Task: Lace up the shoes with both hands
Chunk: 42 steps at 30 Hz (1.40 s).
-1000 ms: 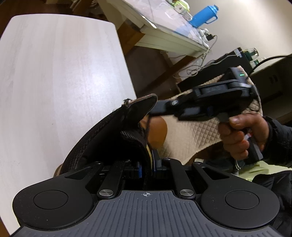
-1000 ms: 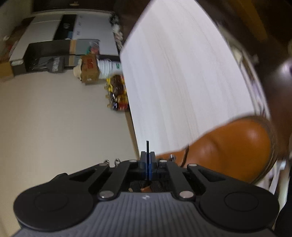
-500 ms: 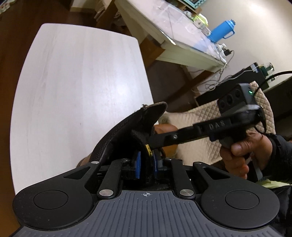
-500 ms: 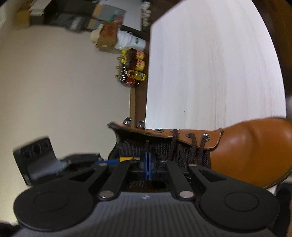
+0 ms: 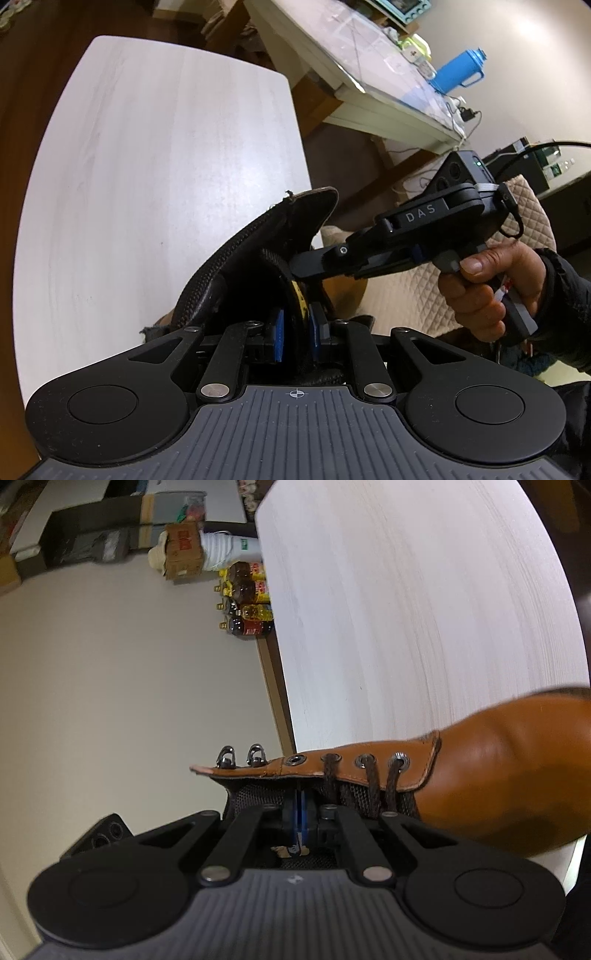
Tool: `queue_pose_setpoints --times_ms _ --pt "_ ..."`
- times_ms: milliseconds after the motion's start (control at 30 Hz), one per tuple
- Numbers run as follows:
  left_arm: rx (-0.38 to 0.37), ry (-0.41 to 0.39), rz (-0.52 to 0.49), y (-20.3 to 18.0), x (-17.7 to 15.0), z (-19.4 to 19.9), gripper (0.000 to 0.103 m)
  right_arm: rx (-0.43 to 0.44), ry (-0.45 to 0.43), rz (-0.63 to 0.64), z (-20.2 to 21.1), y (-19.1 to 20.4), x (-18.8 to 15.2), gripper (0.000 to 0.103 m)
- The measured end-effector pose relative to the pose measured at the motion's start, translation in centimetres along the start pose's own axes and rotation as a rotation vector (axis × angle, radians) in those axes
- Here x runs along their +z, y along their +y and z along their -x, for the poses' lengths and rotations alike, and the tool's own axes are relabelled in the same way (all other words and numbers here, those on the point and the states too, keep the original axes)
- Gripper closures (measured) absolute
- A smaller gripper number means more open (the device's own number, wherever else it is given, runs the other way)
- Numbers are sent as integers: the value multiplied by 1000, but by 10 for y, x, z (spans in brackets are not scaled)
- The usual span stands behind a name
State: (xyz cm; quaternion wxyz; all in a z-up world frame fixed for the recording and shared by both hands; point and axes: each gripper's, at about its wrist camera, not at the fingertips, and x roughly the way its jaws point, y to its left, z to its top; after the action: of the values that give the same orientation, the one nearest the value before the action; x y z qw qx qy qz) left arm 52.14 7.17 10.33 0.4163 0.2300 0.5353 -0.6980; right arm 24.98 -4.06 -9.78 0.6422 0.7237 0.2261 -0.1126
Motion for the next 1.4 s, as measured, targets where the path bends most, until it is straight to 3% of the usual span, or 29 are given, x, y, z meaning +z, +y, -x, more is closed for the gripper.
queue_pose_setpoints --times_ms 200,333,600,867,1400 --pt "12 5 4 -2 -3 0 85 56 132 -81 1 -16 6 100" --pt "24 -2 21 -1 -4 1 84 24 166 -7 -2 -7 16 100" --pt "40 -7 42 -2 -6 3 83 -47 73 188 0 17 -1 100" --pt "56 -5 54 -1 -3 1 82 29 179 24 -15 1 19 100" --pt "61 6 56 -2 -3 1 80 -47 -12 234 4 21 -20 101"
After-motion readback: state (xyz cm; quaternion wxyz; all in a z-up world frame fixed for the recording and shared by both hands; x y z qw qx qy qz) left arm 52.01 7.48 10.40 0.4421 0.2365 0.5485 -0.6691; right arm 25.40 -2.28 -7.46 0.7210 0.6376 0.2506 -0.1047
